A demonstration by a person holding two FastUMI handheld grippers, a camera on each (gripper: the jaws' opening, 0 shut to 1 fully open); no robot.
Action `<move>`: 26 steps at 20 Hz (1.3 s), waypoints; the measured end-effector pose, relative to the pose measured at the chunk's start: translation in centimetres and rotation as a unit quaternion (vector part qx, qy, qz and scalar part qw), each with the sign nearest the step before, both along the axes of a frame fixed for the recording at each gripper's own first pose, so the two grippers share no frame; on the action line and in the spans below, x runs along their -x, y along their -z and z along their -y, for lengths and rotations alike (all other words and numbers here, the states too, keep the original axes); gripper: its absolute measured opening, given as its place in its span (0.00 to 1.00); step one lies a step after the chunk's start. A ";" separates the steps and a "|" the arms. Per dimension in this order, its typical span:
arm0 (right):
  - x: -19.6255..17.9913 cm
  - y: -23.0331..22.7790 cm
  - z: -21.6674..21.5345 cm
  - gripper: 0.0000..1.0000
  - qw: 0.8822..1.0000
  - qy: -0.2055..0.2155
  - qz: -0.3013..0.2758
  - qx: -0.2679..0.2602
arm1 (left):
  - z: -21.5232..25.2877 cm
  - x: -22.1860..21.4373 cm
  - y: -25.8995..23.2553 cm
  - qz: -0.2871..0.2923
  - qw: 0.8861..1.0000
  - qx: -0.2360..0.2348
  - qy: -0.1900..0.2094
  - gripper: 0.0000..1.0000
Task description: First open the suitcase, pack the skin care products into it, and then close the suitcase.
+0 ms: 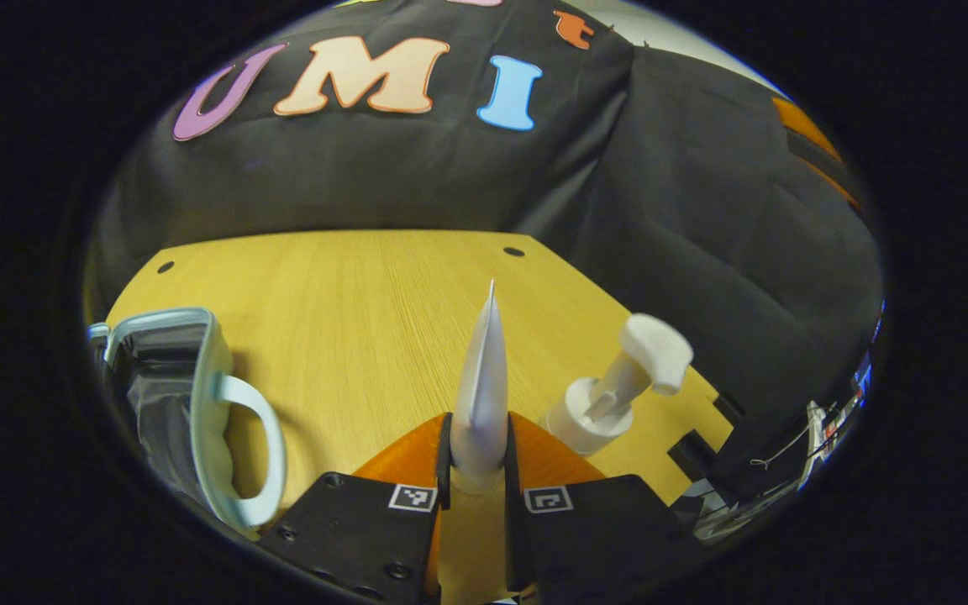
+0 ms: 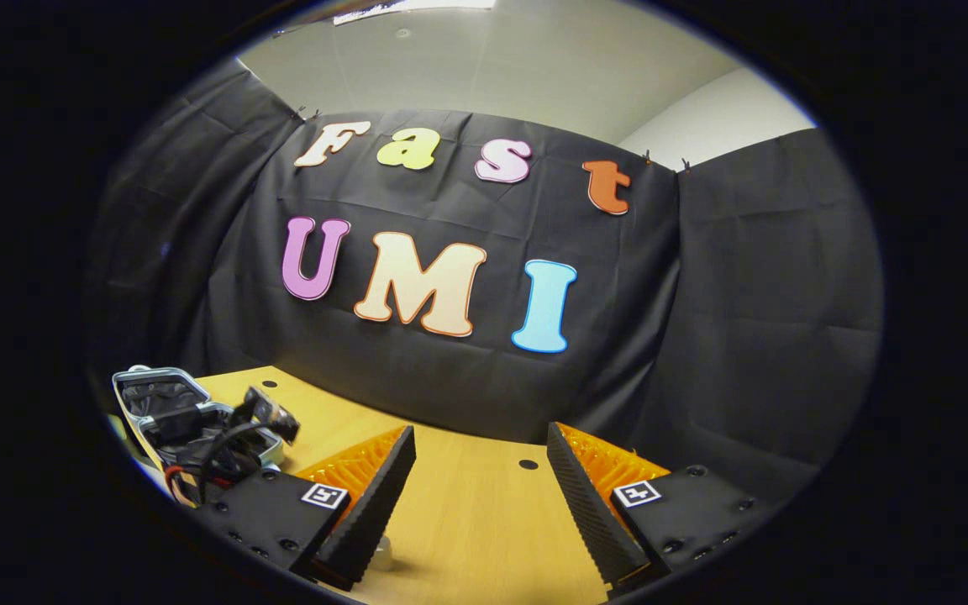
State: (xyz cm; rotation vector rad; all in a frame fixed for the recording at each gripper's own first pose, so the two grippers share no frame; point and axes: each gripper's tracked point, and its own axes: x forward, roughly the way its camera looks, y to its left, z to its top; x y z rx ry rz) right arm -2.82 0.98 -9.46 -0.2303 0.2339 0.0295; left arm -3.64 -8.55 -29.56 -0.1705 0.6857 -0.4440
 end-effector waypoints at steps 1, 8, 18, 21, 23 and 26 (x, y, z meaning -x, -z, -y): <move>-0.1 0.5 -0.4 1.00 1.000 -0.001 -0.003 -0.008 | -0.7 -0.2 -1.1 0.005 1.000 -0.002 -0.003 0.23; -0.7 4.6 -4.5 1.00 0.998 -0.033 -0.033 -0.051 | -6.4 -1.1 -7.7 0.048 0.998 -0.010 -0.046 0.23; 1.0 17.2 -7.6 0.99 0.987 -0.063 -0.134 -0.065 | -13.3 0.0 -11.7 0.062 0.991 -0.048 -0.104 0.23; 1.7 20.5 -7.6 0.99 0.984 -0.059 -0.159 -0.060 | -14.9 0.5 -11.5 0.054 0.990 -0.060 -0.115 0.23; 2.1 22.4 -7.4 0.99 0.982 -0.058 -0.173 -0.050 | -15.6 0.9 -11.3 0.048 0.990 -0.066 -0.118 0.23; 2.9 24.9 -7.0 0.99 0.979 -0.055 -0.194 -0.040 | -17.3 1.4 -10.8 0.041 0.988 -0.077 -0.130 0.23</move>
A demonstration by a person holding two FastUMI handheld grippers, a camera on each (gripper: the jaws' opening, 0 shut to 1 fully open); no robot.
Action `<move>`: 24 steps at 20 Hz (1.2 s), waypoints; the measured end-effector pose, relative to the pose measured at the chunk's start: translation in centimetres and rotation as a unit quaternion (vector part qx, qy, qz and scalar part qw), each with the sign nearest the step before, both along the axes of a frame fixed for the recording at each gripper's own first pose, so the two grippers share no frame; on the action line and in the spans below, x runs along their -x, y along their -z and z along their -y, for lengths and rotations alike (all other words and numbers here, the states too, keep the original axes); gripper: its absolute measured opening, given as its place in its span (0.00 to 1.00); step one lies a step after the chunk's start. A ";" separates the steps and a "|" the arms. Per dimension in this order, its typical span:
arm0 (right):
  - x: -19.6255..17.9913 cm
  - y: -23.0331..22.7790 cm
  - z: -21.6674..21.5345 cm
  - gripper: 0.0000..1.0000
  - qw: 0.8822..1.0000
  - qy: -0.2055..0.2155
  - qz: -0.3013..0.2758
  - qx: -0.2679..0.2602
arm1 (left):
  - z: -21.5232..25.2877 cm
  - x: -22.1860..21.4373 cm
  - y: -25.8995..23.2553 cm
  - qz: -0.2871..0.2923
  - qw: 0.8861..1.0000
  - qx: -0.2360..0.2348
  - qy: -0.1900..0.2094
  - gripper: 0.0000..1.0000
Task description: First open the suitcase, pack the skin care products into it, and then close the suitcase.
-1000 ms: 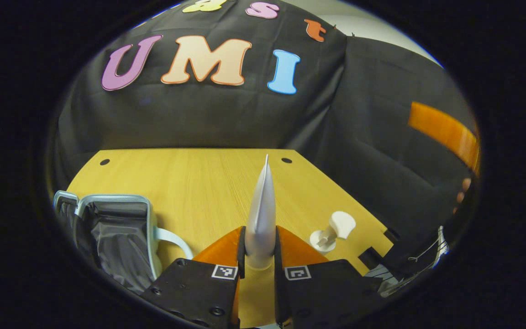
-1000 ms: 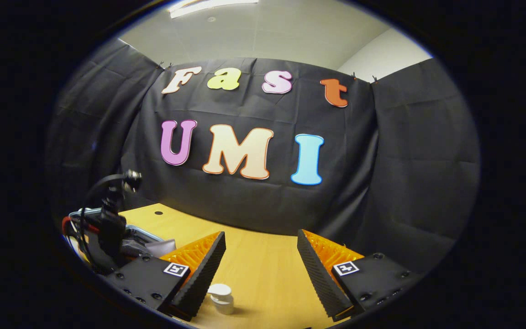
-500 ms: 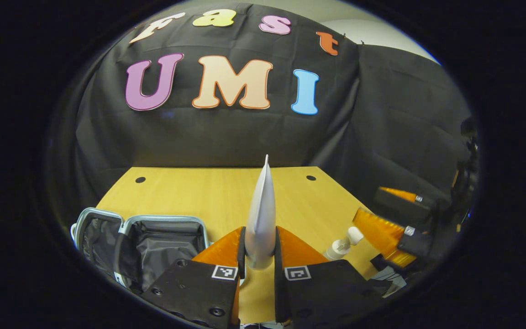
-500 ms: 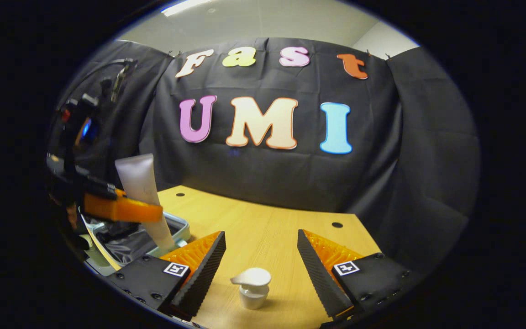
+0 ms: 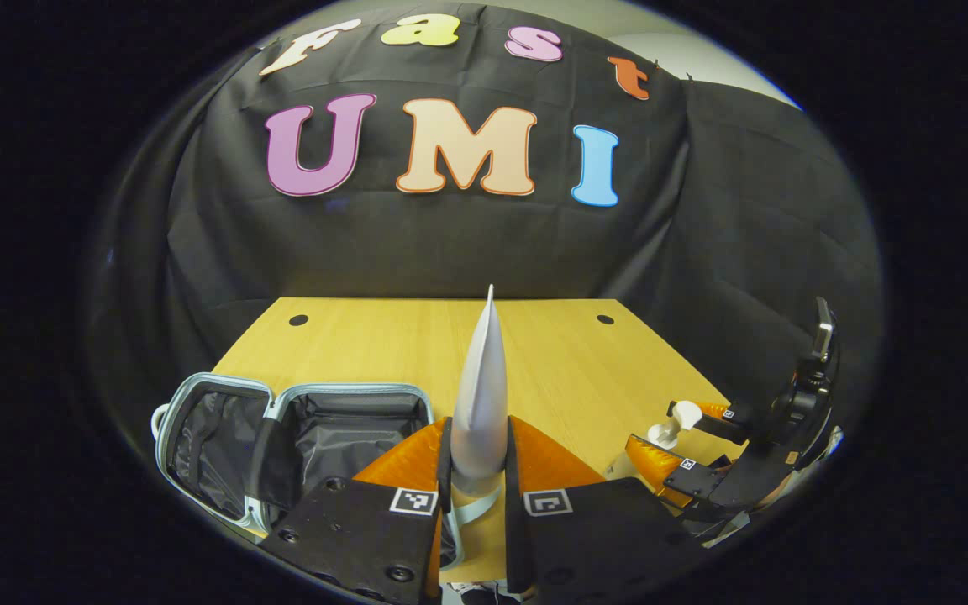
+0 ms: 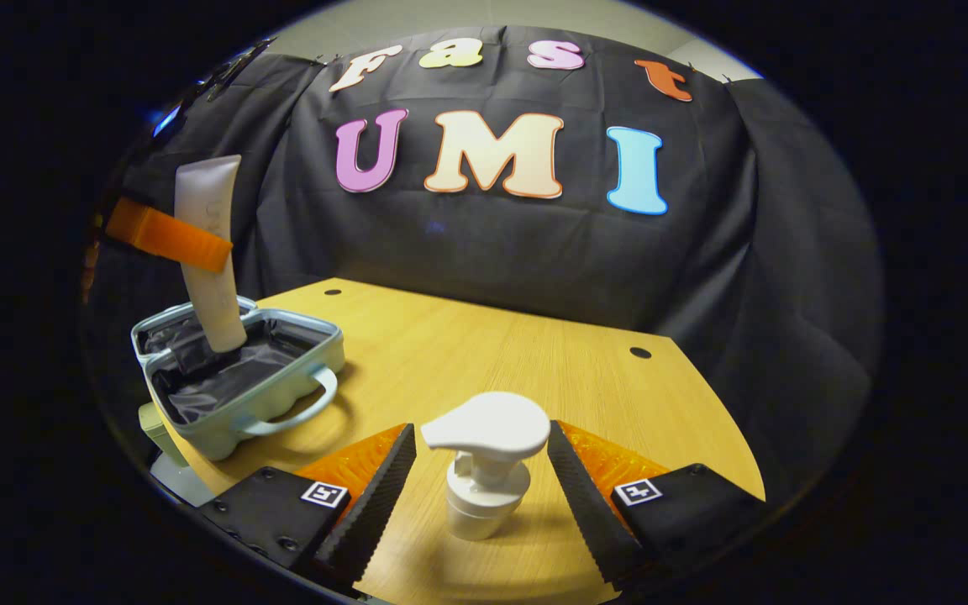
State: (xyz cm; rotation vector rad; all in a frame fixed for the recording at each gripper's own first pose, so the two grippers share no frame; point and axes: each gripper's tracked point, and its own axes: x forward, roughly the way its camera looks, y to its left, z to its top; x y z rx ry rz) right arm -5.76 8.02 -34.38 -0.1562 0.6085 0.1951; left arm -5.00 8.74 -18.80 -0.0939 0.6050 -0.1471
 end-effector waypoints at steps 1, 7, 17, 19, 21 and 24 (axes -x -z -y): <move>0.3 0.6 -0.2 0.99 1.000 -0.002 -0.007 -0.002 | -0.6 0.3 0.3 -0.005 1.000 0.000 -0.006 0.23; 0.4 1.5 -0.4 0.57 1.000 0.006 -0.022 -0.004 | -4.9 1.5 2.1 -0.035 0.999 -0.013 -0.036 0.23; -0.8 -5.2 -2.2 0.54 0.999 0.007 0.006 -0.043 | -13.1 4.3 11.9 -0.210 0.972 -0.070 -0.078 0.23; -0.9 -6.4 -2.0 0.54 0.999 0.011 0.016 -0.045 | -13.3 4.5 13.4 -0.234 0.966 -0.062 -0.086 0.23; -0.7 -7.1 -1.8 0.53 0.999 0.014 0.019 -0.045 | -13.5 4.8 14.7 -0.253 0.961 -0.056 -0.092 0.23; -0.4 -7.9 -2.2 0.53 0.999 0.007 0.018 -0.043 | -14.1 3.8 15.0 -0.242 0.963 -0.059 -0.106 0.23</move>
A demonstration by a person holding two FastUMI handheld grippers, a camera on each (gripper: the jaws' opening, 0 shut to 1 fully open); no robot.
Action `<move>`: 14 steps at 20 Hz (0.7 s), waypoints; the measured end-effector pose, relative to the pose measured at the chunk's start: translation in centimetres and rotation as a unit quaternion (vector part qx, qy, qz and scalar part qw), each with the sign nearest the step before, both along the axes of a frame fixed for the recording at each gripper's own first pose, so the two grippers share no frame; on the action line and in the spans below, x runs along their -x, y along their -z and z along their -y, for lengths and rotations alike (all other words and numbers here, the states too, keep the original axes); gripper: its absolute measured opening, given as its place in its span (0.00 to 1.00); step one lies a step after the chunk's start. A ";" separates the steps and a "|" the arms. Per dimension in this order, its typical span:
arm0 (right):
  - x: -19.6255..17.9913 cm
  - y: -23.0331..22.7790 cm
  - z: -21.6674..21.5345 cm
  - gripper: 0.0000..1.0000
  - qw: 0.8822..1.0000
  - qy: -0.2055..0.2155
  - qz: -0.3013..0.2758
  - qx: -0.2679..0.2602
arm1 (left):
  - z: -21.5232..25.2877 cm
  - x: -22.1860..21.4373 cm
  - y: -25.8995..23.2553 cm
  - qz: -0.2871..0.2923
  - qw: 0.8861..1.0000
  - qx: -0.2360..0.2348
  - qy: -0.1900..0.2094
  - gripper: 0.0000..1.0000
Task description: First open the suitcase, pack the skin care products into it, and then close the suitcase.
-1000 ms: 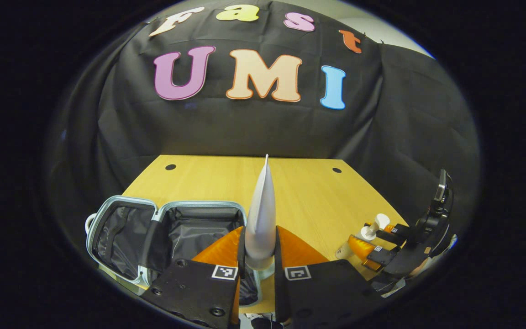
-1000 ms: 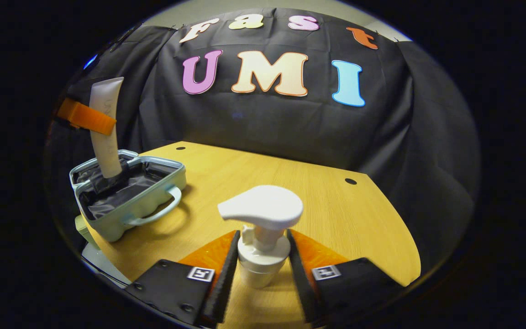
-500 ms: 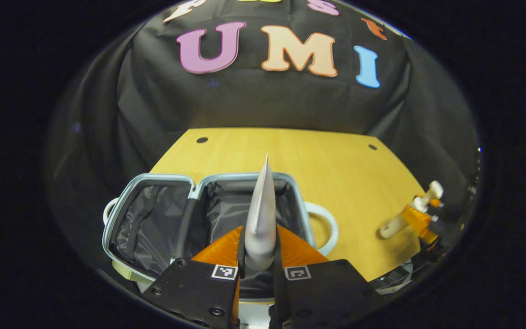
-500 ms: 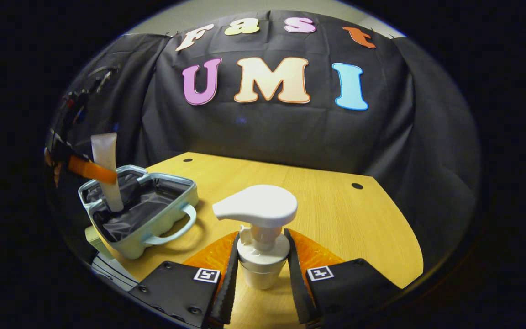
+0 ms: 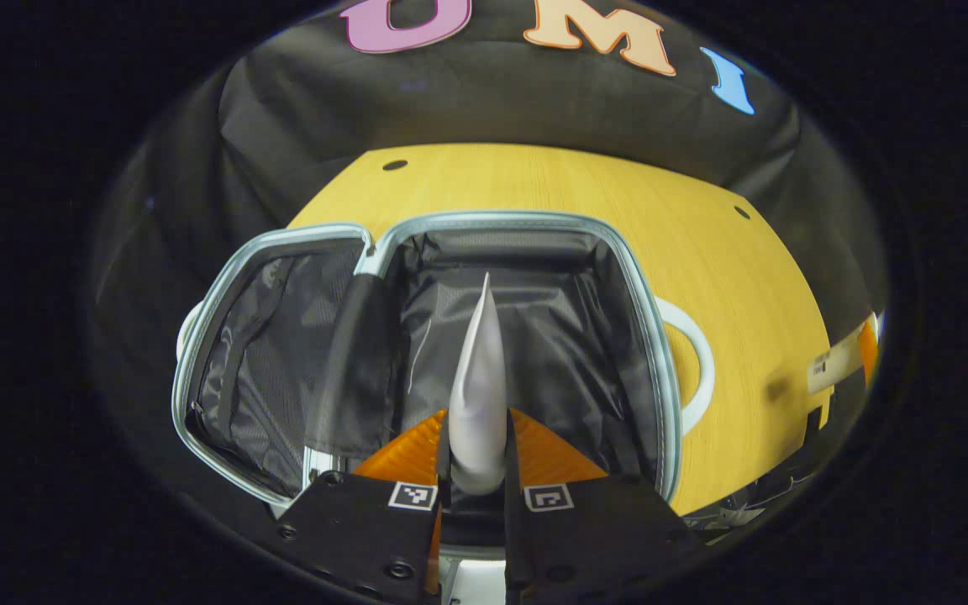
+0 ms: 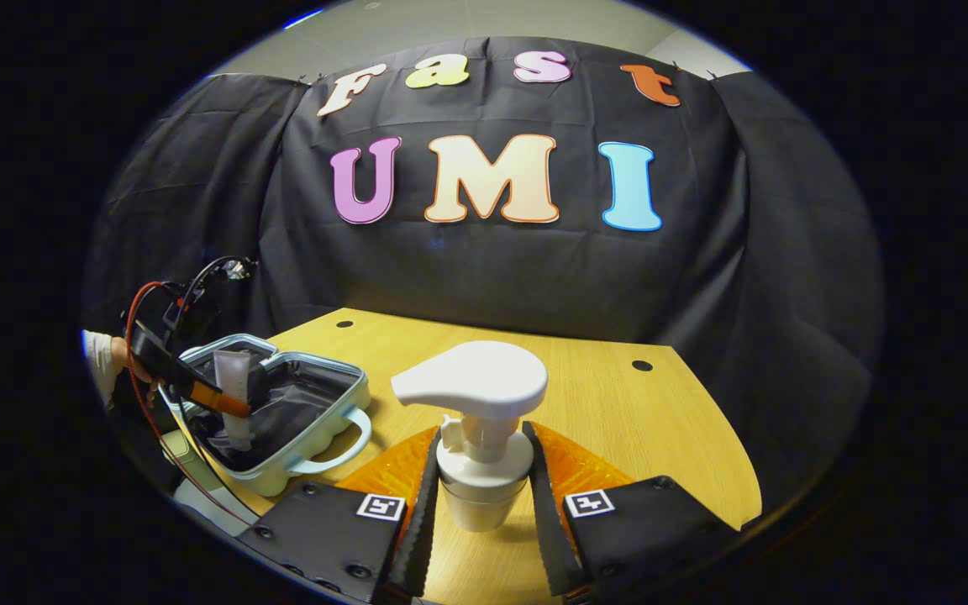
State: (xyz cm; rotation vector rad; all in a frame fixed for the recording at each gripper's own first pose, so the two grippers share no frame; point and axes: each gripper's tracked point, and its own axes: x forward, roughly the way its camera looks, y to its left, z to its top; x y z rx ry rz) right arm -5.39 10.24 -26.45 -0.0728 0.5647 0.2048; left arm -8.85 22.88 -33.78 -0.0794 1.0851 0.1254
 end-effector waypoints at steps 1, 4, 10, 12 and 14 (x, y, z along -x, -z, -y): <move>0.1 -0.4 -0.6 0.54 1.000 -0.005 0.001 -0.003 | -0.4 -0.3 0.2 0.004 1.000 -0.005 -0.008 0.26; -0.2 -1.7 -2.7 0.53 1.000 -0.025 0.007 -0.015 | -0.6 -1.1 -0.4 0.036 0.999 -0.004 -0.020 0.63; -1.3 -3.5 -9.6 0.53 0.995 -0.089 0.020 -0.041 | -2.5 -2.9 -5.9 0.146 0.989 -0.021 -0.023 0.80; -1.5 -4.0 -12.3 0.54 0.992 -0.110 0.019 -0.059 | -4.2 -2.9 -7.9 0.168 0.985 -0.029 -0.037 0.80; -1.6 -4.2 -14.7 0.54 0.989 -0.130 0.019 -0.068 | -6.4 -3.0 -10.1 0.199 0.978 -0.048 -0.047 0.81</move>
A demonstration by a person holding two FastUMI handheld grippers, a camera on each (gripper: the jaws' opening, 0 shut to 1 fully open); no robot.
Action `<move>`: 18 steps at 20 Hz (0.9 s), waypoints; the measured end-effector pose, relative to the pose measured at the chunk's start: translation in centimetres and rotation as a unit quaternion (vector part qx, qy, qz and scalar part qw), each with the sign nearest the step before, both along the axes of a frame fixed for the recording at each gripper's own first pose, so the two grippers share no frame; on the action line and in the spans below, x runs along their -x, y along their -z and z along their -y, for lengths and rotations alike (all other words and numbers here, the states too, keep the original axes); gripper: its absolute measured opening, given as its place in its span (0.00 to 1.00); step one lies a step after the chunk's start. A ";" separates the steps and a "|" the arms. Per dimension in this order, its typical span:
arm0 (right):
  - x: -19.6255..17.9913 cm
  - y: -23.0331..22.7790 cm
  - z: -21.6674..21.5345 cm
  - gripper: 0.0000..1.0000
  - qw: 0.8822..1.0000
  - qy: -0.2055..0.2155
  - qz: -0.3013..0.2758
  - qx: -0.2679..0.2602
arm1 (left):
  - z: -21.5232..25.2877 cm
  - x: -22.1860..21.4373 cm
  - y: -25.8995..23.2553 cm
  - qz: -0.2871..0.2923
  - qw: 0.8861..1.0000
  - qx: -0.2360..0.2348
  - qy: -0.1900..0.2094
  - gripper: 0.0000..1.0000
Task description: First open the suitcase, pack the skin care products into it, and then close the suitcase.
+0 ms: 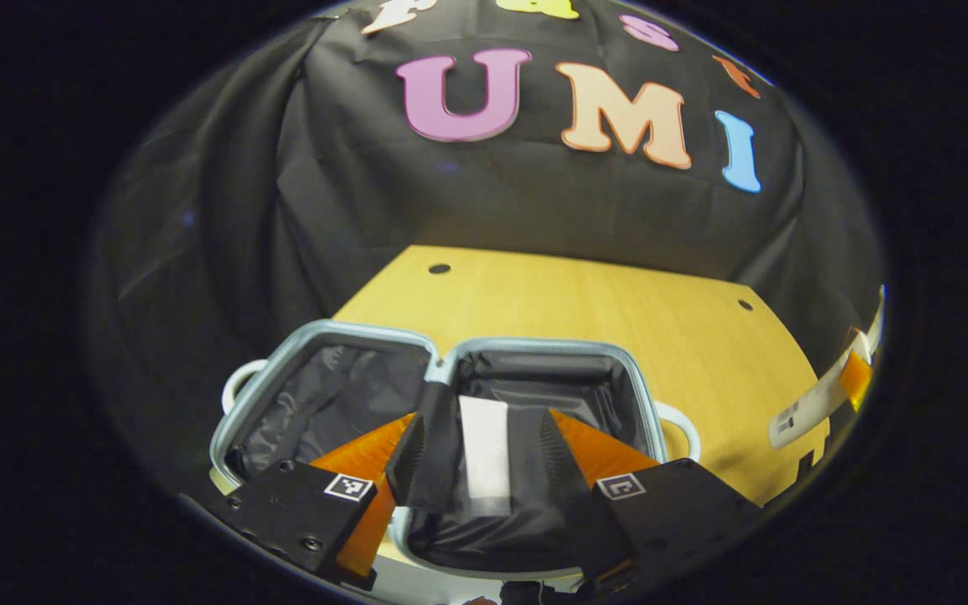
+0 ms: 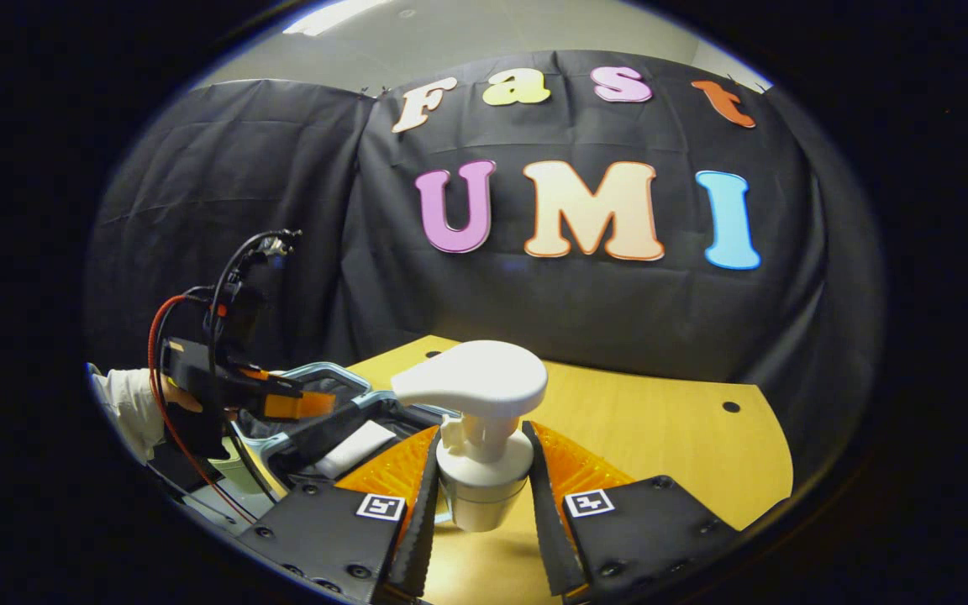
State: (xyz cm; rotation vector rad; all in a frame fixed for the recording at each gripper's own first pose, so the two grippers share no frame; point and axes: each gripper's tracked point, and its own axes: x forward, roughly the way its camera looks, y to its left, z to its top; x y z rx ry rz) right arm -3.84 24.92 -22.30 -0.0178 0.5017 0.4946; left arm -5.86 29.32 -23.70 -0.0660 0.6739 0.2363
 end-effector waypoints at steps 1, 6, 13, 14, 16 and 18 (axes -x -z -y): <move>0.1 0.1 -1.0 0.54 1.000 -0.010 0.000 -0.002 | -1.1 0.4 -1.0 0.009 1.000 -0.008 -0.007 0.81; 0.5 1.6 -6.2 0.53 0.998 -0.048 -0.023 -0.017 | -7.4 2.5 -4.1 0.039 0.996 -0.044 -0.059 0.83; 3.2 8.0 -12.4 0.54 0.987 -0.062 -0.143 -0.038 | -14.7 7.0 -3.8 0.028 0.990 -0.054 -0.127 0.84; 3.5 9.2 -13.2 0.53 0.984 -0.065 -0.162 -0.041 | -15.6 7.5 -3.5 0.024 0.989 -0.057 -0.132 0.84; 3.9 11.7 -14.3 0.55 0.978 -0.065 -0.196 -0.028 | -17.3 8.5 -3.1 0.015 0.988 -0.064 -0.142 0.84; 3.6 13.9 -14.7 0.53 0.975 -0.052 -0.215 -0.014 | -18.7 9.1 -2.4 0.009 0.986 -0.059 -0.153 0.84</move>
